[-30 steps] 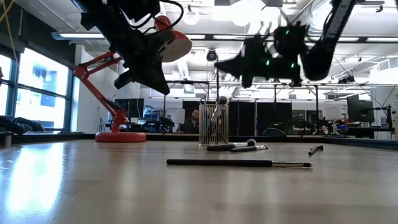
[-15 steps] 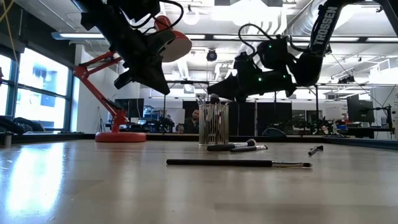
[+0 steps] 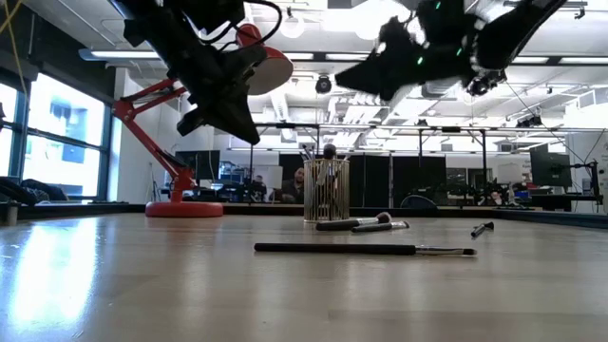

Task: Put items in baskets/containers
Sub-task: Put the makeup brush into the wire bin

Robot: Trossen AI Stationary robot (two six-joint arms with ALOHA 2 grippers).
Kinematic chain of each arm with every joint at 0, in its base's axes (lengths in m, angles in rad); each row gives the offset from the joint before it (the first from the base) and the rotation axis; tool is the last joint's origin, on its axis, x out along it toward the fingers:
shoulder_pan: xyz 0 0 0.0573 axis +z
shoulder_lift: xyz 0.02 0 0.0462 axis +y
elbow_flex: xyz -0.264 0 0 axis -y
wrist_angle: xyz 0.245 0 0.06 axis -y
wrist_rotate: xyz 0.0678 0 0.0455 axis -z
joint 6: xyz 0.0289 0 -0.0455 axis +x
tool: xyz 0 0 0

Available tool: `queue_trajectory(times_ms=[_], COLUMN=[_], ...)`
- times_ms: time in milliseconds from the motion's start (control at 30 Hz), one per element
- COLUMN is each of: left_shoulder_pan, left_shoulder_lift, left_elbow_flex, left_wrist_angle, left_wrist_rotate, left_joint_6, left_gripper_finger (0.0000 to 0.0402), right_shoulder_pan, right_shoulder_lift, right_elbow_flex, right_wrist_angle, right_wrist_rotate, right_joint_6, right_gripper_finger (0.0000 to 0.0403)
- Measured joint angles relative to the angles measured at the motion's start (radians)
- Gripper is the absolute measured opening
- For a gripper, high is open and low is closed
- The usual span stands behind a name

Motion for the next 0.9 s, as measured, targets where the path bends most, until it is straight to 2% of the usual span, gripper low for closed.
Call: queue_trajectory(times_ms=[167,267,333,500,667,900], left_shoulder_pan=[0.000,-0.009,-0.035,-0.147,-0.242,-0.339], left_shoulder_lift=[0.000,0.001,0.001,0.046,0.106,0.232], left_elbow_flex=[0.001,0.019,0.037,0.071,0.112,0.219], left_wrist_angle=[0.009,0.013,0.017,0.023,0.026,-0.011], left_wrist_rotate=[0.065,0.119,0.133,0.093,0.082,0.114], left_joint_6=[0.099,0.161,0.202,0.284,0.298,0.299], left_gripper_finger=[0.0000,0.0000,0.0000,0.0000,0.0000,0.0000], right_shoulder_pan=[0.145,0.269,0.356,0.573,0.783,1.026], right_shoulder_lift=[-0.159,-0.196,-0.199,-0.199,-0.187,-0.075], right_elbow_flex=[0.001,0.001,0.001,0.001,0.001,0.000], right_wrist_angle=[-0.241,-0.373,-0.441,-0.617,-0.738,-0.791], right_wrist_rotate=[0.196,0.334,0.403,0.580,0.724,0.832], right_joint_6=[-0.043,-0.023,0.029,0.237,0.486,0.773], right_gripper_finger=[0.0073,0.0024,0.0007,0.0010,0.0003,0.0001])
